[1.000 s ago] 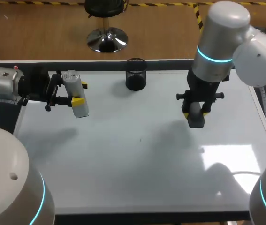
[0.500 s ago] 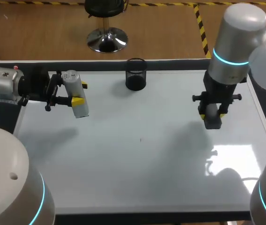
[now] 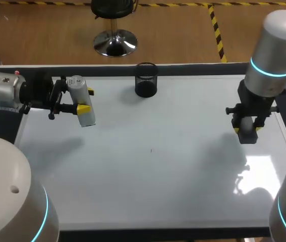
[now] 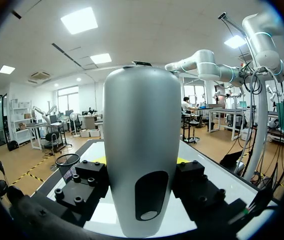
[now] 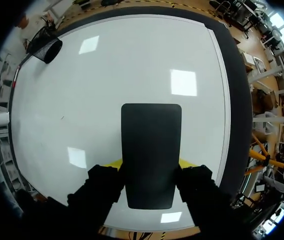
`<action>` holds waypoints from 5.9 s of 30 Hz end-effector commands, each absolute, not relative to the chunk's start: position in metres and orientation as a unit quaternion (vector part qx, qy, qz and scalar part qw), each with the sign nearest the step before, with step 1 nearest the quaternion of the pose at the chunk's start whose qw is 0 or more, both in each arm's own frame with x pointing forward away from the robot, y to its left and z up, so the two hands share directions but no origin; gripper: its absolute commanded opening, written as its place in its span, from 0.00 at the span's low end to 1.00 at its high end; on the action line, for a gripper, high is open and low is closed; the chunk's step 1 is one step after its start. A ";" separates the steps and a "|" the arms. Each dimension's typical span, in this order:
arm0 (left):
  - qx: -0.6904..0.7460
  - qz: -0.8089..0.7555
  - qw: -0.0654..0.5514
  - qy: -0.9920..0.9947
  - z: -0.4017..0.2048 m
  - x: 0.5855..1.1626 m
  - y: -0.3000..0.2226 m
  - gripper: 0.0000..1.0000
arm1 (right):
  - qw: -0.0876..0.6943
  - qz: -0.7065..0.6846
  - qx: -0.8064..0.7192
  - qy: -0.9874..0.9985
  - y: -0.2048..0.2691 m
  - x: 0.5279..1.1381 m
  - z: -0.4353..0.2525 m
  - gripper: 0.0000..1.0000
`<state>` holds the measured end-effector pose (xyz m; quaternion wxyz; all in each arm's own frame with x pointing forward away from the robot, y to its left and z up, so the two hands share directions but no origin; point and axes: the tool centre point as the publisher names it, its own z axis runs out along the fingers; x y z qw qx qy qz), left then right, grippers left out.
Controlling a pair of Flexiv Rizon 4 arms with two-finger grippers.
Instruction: Pick up the inspection probe, press it on each red-marked spot on the whiteboard one by one, put down the probe, pick up the eraser, and wipe off all the red marks.
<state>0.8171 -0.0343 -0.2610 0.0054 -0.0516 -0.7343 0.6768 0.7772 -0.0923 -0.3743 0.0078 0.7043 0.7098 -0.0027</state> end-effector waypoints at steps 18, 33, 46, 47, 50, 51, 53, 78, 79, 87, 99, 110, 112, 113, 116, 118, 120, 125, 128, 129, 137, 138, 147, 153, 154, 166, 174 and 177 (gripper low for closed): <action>-0.053 0.677 0.005 -0.734 -0.260 0.817 -0.034 0.00 | 0.000 -0.005 0.712 0.702 -0.120 0.787 -0.412 0.00; -0.053 0.677 0.005 -0.734 -0.260 0.817 -0.034 0.00 | 0.004 -0.015 0.718 0.695 -0.130 0.794 -0.421 0.00; -0.053 0.677 0.005 -0.734 -0.260 0.817 -0.034 0.00 | 0.002 -0.018 0.725 0.688 -0.136 0.797 -0.423 0.00; -0.053 0.677 0.005 -0.734 -0.260 0.817 -0.034 0.00 | 0.001 -0.018 0.725 0.689 -0.136 0.797 -0.423 0.00; -0.053 0.677 0.005 -0.734 -0.260 0.817 -0.034 0.00 | 0.001 -0.018 0.725 0.689 -0.135 0.796 -0.420 0.31; -0.053 0.677 0.005 -0.734 -0.260 0.817 -0.034 0.00 | 0.001 -0.018 0.725 0.689 -0.135 0.796 -0.419 0.40; -0.053 0.677 0.005 -0.734 -0.260 0.817 -0.034 0.00 | 0.003 -0.016 0.725 0.688 -0.135 0.795 -0.416 0.51; -0.053 0.677 0.005 -0.734 -0.260 0.817 -0.034 0.00 | 0.039 0.008 0.734 0.677 -0.125 0.800 -0.365 1.00; -0.053 0.677 0.005 -0.734 -0.260 0.817 -0.034 0.00 | 0.040 0.009 0.735 0.677 -0.124 0.800 -0.363 1.00; -0.053 0.677 0.005 -0.734 -0.260 0.817 -0.034 0.00 | 0.053 0.014 0.733 0.678 -0.119 0.802 -0.347 1.00; -0.053 0.677 0.005 -0.734 -0.260 0.817 -0.034 0.00 | 0.053 0.015 0.731 0.680 -0.118 0.802 -0.344 1.00; -0.053 0.677 0.005 -0.734 -0.260 0.817 -0.034 0.00 | 0.053 0.015 0.731 0.680 -0.118 0.802 -0.344 1.00; -0.053 0.677 0.005 -0.734 -0.260 0.817 -0.034 0.00 | 0.053 0.015 0.731 0.680 -0.118 0.802 -0.344 1.00; -0.053 0.677 0.005 -0.734 -0.260 0.817 -0.034 0.00 | 0.053 0.015 0.731 0.680 -0.118 0.802 -0.344 1.00; -0.053 0.677 0.005 -0.734 -0.260 0.817 -0.034 0.00 | 0.053 0.015 0.731 0.680 -0.118 0.802 -0.344 1.00; -0.047 0.678 0.005 -0.734 -0.260 0.820 -0.037 0.00 | 0.053 0.015 0.731 0.680 -0.118 0.802 -0.344 1.00; -0.046 0.677 0.010 -0.734 -0.260 0.821 -0.039 0.00 | 0.053 0.015 0.731 0.680 -0.118 0.802 -0.344 1.00; -0.052 0.678 0.029 -0.733 -0.258 0.826 -0.047 0.00 | 0.053 0.015 0.731 0.680 -0.118 0.802 -0.344 1.00; -0.056 0.678 0.038 -0.732 -0.257 0.831 -0.053 0.00 | 0.053 0.015 0.731 0.680 -0.118 0.802 -0.344 1.00; -0.055 0.678 0.039 -0.731 -0.256 0.834 -0.055 0.00 | 0.053 0.015 0.731 0.680 -0.118 0.802 -0.344 1.00; -0.078 0.680 0.064 -0.726 -0.250 0.851 -0.071 0.00 | 0.053 0.015 0.731 0.680 -0.118 0.802 -0.344 1.00; -0.081 0.678 0.066 -0.727 -0.249 0.853 -0.073 0.00 | 0.053 0.015 0.731 0.680 -0.118 0.802 -0.344 1.00; -0.106 0.674 0.082 -0.726 -0.241 0.876 -0.091 0.00 | 0.053 0.015 0.731 0.680 -0.118 0.802 -0.344 1.00; -0.121 0.673 0.087 -0.724 -0.234 0.894 -0.102 0.00 | 0.053 0.015 0.731 0.680 -0.118 0.802 -0.344 1.00; -0.123 0.673 0.087 -0.725 -0.233 0.897 -0.103 0.00 | 0.053 0.015 0.731 0.680 -0.118 0.802 -0.344 1.00; -0.149 0.671 0.095 -0.720 -0.215 0.926 -0.128 0.00 | 0.053 0.015 0.731 0.680 -0.118 0.802 -0.344 1.00; -0.169 0.665 0.105 -0.720 -0.205 0.944 -0.142 0.00 | 0.053 0.015 0.731 0.680 -0.118 0.802 -0.344 1.00; -0.174 0.666 0.108 -0.717 -0.201 0.950 -0.148 0.00 | 0.053 0.015 0.731 0.680 -0.118 0.802 -0.344 1.00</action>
